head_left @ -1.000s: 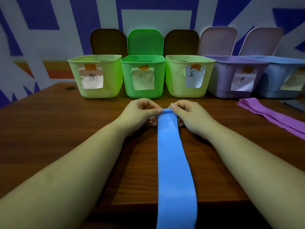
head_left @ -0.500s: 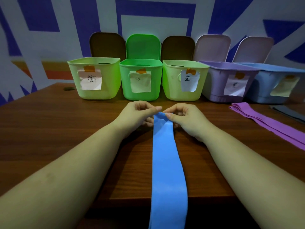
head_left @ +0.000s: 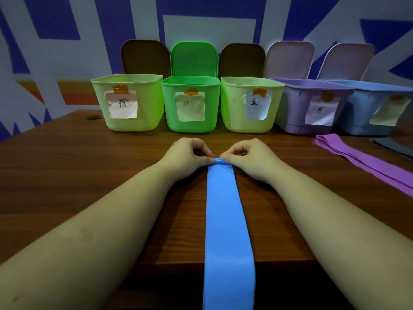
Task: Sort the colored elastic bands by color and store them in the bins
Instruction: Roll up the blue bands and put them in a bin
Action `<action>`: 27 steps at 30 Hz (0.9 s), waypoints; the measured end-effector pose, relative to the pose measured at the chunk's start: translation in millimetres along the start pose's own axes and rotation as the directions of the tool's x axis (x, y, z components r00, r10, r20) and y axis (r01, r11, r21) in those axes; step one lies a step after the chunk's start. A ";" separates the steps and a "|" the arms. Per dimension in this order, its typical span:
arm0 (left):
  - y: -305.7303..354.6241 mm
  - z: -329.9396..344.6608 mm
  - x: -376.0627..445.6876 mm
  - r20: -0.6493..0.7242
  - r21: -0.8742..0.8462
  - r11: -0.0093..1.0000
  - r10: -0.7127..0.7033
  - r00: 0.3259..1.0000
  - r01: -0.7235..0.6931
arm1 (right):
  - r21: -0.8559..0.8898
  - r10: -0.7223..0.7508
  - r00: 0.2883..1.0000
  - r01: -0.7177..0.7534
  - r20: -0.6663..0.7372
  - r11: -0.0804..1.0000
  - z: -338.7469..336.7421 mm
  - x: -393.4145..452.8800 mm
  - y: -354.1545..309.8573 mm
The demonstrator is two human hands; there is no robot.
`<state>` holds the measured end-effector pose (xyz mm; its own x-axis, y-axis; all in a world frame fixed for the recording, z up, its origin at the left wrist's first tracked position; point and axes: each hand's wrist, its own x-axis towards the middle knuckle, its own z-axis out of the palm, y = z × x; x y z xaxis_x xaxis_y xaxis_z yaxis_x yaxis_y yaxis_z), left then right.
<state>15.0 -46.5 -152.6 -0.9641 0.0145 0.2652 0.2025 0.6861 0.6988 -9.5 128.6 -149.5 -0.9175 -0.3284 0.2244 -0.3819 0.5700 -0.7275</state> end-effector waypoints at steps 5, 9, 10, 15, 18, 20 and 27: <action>2.3 -3.0 -1.0 0.019 0.031 1.000 -0.001 1.000 0.000 | 0.029 0.024 1.000 -0.024 0.004 0.999 0.9 2.9 1.0; 6.1 -4.7 -0.9 0.023 0.011 1.000 -0.015 1.000 0.015 | -0.047 0.044 0.998 -0.042 0.046 0.998 -3.0 3.1 0.2; 7.0 -5.2 -1.2 0.028 0.000 1.000 -0.027 0.999 0.027 | -0.064 0.049 0.997 -0.045 0.056 0.997 -3.3 3.0 -1.0; 7.7 -7.5 -3.0 0.047 -0.066 0.995 -0.073 0.996 0.076 | -0.014 0.058 0.996 -0.057 0.074 0.998 -2.0 1.0 -3.6; 7.4 -6.7 -1.9 0.052 -0.068 0.994 -0.081 0.995 0.084 | -0.014 0.046 0.996 -0.045 0.079 0.999 -2.8 0.3 -3.2; 6.2 -6.2 -1.7 0.059 -0.056 0.994 -0.090 0.994 0.093 | -0.032 0.036 0.996 -0.033 0.083 0.999 -3.0 0.9 -2.9; 5.6 -10.3 -3.4 0.073 0.153 0.988 0.009 0.997 -0.020 | -0.198 -0.046 0.996 0.061 0.082 0.978 -3.1 2.0 -4.8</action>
<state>21.2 -50.2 -142.7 -0.9722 0.0740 0.2221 0.1933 0.7891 0.5831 -9.9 127.6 -143.6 -0.8868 -0.4146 0.2041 -0.4521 0.6866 -0.5694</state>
